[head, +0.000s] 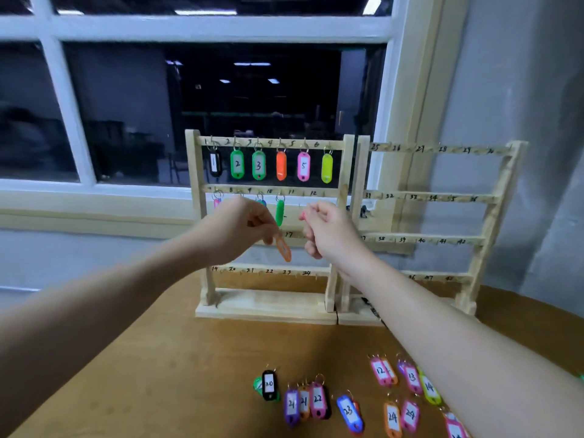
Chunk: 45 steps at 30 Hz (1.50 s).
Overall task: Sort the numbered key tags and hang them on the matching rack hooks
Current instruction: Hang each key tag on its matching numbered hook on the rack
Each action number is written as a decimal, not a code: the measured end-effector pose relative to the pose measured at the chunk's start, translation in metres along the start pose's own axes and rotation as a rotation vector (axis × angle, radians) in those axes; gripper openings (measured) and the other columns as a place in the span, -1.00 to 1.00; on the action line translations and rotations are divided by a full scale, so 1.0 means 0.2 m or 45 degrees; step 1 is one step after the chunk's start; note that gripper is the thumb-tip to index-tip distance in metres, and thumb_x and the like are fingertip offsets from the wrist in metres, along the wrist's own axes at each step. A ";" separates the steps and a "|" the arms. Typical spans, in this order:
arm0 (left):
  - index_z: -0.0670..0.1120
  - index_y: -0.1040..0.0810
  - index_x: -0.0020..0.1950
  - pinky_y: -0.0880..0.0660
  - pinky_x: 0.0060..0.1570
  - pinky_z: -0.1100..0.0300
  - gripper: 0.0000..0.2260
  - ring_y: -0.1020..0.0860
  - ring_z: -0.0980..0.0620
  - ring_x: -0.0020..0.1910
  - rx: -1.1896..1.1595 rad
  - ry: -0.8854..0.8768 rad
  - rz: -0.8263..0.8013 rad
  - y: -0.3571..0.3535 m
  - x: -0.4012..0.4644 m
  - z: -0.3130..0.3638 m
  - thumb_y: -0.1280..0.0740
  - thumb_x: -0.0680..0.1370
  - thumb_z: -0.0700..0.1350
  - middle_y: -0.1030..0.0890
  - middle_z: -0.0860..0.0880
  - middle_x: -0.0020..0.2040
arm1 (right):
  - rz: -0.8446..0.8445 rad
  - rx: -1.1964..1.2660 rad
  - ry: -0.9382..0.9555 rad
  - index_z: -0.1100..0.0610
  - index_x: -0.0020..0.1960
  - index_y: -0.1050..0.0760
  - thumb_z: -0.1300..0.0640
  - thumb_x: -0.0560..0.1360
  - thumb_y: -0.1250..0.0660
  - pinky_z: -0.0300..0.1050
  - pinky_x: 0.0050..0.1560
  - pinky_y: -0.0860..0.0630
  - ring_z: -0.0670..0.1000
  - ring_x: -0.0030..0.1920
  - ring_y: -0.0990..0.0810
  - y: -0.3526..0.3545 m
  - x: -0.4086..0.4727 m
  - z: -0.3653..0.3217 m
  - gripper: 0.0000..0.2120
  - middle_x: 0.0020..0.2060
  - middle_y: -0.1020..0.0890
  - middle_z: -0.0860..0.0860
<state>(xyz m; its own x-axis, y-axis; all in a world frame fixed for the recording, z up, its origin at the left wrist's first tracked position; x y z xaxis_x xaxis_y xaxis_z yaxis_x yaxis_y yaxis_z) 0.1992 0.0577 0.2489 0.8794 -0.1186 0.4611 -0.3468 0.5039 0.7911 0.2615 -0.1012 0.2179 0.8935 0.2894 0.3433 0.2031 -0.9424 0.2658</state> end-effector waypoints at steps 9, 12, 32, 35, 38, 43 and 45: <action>-0.04 -0.66 -0.05 -0.60 -0.11 0.10 -0.90 -0.65 0.07 -0.18 0.056 -0.023 0.128 0.02 0.11 0.00 -0.37 0.61 -0.13 -0.69 0.08 -0.17 | 0.117 -0.050 -0.118 0.14 -0.02 -0.54 0.12 0.68 -0.15 -0.20 -0.47 -0.34 -0.01 -0.52 -0.47 -0.01 0.12 0.01 -0.78 -0.38 -0.54 0.02; -0.04 -0.65 -0.06 -0.61 -0.13 0.11 -0.89 -0.66 0.05 -0.20 0.045 -0.007 0.127 -0.01 0.13 0.00 -0.35 0.62 -0.12 -0.69 0.11 -0.20 | 0.163 -0.056 -0.123 0.13 -0.02 -0.55 0.13 0.67 -0.16 -0.22 -0.50 -0.36 -0.01 -0.50 -0.49 0.00 0.14 -0.01 -0.78 -0.37 -0.56 0.03; -0.09 -0.62 -0.04 -0.39 -0.52 0.40 -0.84 -0.60 0.13 -0.46 -0.112 0.100 0.355 -0.08 0.26 0.05 -0.30 0.66 -0.09 -0.67 0.09 -0.25 | 0.172 0.037 -0.174 0.14 -0.12 -0.60 -0.15 0.64 -0.27 -0.17 -0.46 -0.40 -0.01 -0.47 -0.56 0.04 0.10 0.16 -0.62 -0.44 -0.62 -0.02; -0.07 -0.61 -0.05 -0.46 -0.55 0.30 -0.82 -0.61 0.09 -0.49 -0.099 0.129 0.329 -0.11 0.29 0.08 -0.28 0.67 -0.06 -0.69 0.07 -0.24 | 0.144 -0.033 -0.133 0.16 -0.09 -0.59 -0.07 0.67 -0.23 -0.21 -0.47 -0.40 0.00 -0.46 -0.55 0.07 0.04 0.20 -0.65 -0.38 -0.62 0.04; -0.09 -0.61 -0.09 -0.46 -0.59 0.24 -0.79 -0.60 0.03 -0.52 -0.112 0.170 0.355 -0.12 0.31 0.09 -0.27 0.67 -0.08 -0.68 0.06 -0.29 | 0.132 -0.105 -0.111 0.16 -0.09 -0.60 0.03 0.69 -0.21 -0.26 -0.49 -0.41 -0.02 -0.48 -0.53 0.11 -0.02 0.26 -0.70 -0.37 -0.63 0.04; -0.14 -0.64 -0.12 -0.43 -0.59 0.25 -0.75 -0.54 0.04 -0.55 -0.069 0.207 0.375 -0.15 0.35 0.10 -0.26 0.68 -0.10 -0.68 0.03 -0.34 | 0.118 -0.151 -0.138 0.18 -0.14 -0.59 0.06 0.68 -0.23 -0.17 -0.42 -0.47 0.00 -0.49 -0.53 0.18 -0.10 0.38 -0.69 -0.44 -0.62 0.03; -0.13 -0.64 -0.15 -0.42 -0.54 0.25 -0.73 -0.50 0.08 -0.58 0.006 0.233 0.393 -0.15 0.36 0.09 -0.26 0.67 -0.08 -0.68 0.04 -0.36 | 0.113 -0.164 -0.152 0.21 -0.17 -0.57 0.07 0.67 -0.23 -0.19 -0.45 -0.44 -0.01 -0.51 -0.52 0.23 -0.14 0.43 -0.67 -0.45 -0.61 0.04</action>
<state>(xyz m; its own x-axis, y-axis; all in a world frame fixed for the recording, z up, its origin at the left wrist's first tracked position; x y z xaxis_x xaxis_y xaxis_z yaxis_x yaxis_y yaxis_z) 0.2667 0.0179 0.2647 0.7768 0.1938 0.5991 -0.6062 0.4878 0.6282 0.2809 -0.1661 0.1436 0.9482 0.1774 0.2635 0.0755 -0.9317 0.3553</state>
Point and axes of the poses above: each hand's wrist, its own x-axis towards the middle knuckle, its own y-axis out of the back of the hand, z = x × y, the point moved 5 cm from there along x, towards the middle knuckle
